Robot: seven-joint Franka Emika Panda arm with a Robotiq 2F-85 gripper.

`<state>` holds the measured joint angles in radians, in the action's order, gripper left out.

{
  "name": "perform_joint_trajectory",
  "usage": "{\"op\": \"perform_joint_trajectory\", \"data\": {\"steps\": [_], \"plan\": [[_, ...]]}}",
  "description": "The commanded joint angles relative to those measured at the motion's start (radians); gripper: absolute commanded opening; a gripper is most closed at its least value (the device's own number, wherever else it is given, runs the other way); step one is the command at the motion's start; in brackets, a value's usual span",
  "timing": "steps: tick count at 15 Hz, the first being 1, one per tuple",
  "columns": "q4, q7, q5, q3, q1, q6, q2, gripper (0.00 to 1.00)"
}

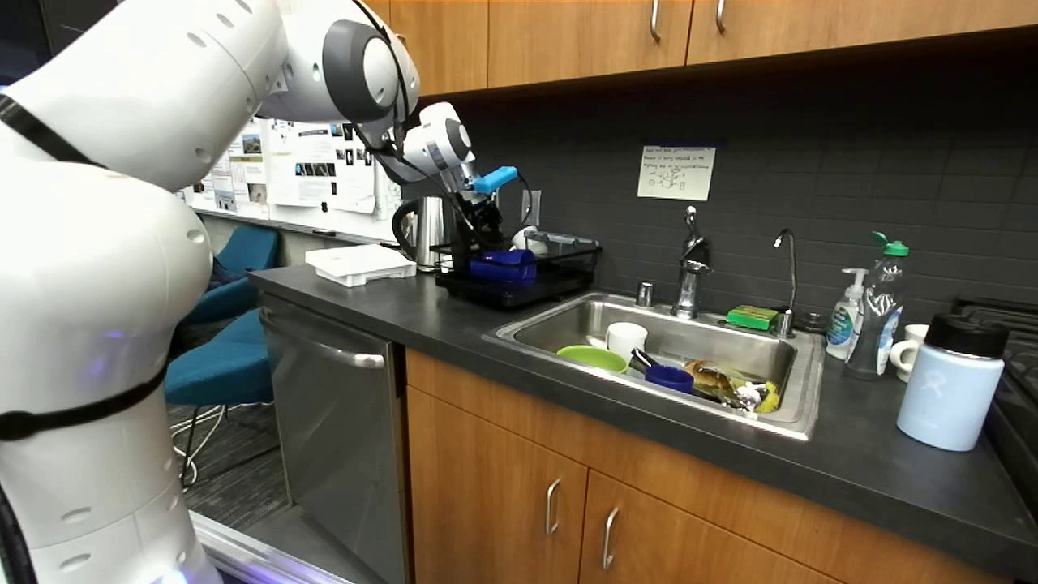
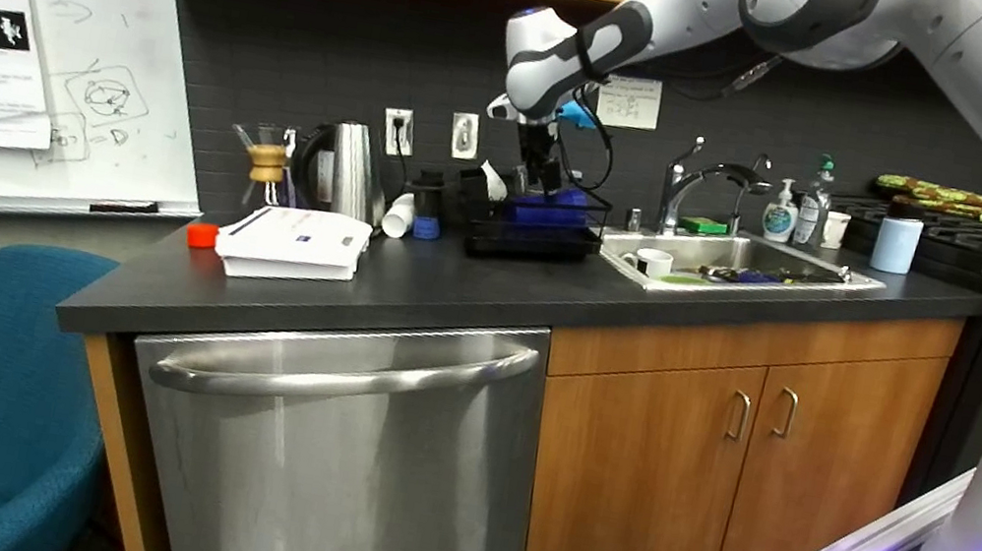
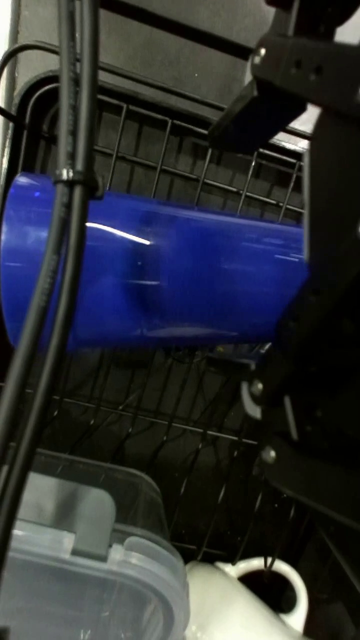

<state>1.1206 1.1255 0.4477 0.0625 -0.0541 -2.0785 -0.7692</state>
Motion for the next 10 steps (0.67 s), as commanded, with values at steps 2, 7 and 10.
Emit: {"op": "perform_joint_trajectory", "data": {"steps": [2, 7, 10], "plan": [[-0.088, 0.035, -0.031, -0.016, -0.006, 0.002, -0.054, 1.0], [-0.151, 0.041, -0.033, -0.022, -0.007, 0.004, -0.099, 1.0], [-0.171, 0.033, -0.035, -0.026, -0.008, 0.008, -0.119, 1.0]]}}
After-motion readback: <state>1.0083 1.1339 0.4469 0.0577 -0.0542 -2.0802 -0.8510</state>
